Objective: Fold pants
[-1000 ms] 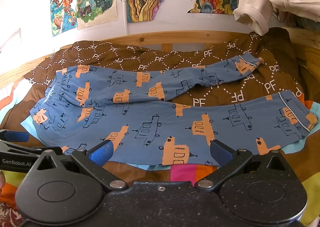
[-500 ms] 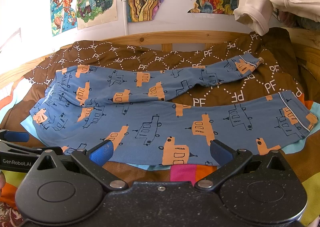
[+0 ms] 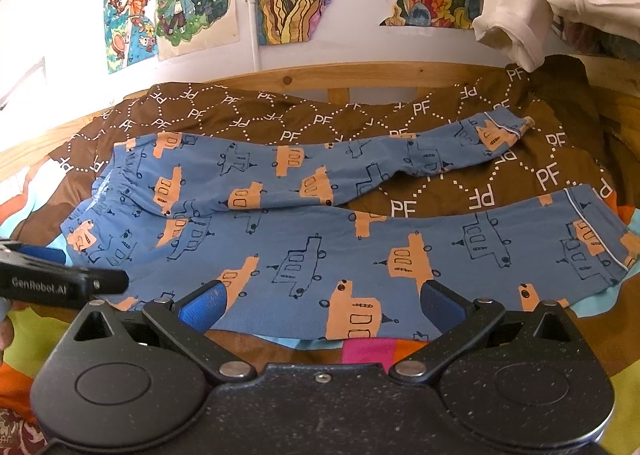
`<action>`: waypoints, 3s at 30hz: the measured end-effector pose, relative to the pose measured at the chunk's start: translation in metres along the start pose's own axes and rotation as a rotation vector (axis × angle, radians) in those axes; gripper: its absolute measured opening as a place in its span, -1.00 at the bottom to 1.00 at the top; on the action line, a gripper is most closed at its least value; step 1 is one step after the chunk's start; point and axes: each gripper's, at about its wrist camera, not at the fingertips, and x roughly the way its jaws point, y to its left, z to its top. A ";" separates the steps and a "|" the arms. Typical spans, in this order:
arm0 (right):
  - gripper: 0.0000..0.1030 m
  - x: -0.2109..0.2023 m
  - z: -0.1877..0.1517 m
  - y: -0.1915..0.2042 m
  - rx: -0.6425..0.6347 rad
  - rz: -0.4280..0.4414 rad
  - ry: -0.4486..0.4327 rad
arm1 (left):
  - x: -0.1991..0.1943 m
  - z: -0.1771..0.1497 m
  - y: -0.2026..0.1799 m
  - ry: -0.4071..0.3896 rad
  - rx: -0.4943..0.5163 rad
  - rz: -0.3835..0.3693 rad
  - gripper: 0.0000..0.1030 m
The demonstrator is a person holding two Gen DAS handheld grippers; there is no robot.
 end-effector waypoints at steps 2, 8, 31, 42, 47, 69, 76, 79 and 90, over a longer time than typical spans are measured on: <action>0.99 0.001 -0.001 0.001 -0.004 0.004 0.007 | -0.001 0.002 0.000 -0.001 0.005 0.000 1.00; 0.99 0.004 0.009 0.002 -0.043 0.050 0.015 | -0.001 0.016 0.001 0.020 0.033 -0.031 1.00; 0.99 0.202 0.194 -0.045 -0.230 0.364 0.242 | 0.107 0.176 0.065 -0.021 0.354 0.110 1.00; 0.82 0.317 0.227 -0.010 -0.484 0.433 0.266 | 0.165 0.207 0.107 0.062 0.309 0.100 0.98; 0.16 0.343 0.228 -0.002 -0.583 0.441 0.318 | 0.174 0.211 0.102 0.098 0.359 0.019 0.10; -0.92 0.368 0.216 0.003 -0.734 0.540 0.499 | 0.197 0.210 0.085 0.174 0.490 0.035 -0.99; -0.98 0.338 0.235 0.012 -0.777 0.389 0.270 | 0.181 0.219 0.086 0.079 0.447 0.085 -1.00; -0.99 0.339 0.257 0.010 -0.724 0.332 0.179 | 0.177 0.224 0.091 0.030 0.423 0.122 -1.00; -0.96 0.363 0.244 0.016 -0.676 0.267 0.142 | 0.187 0.219 0.095 0.033 0.407 0.131 -1.00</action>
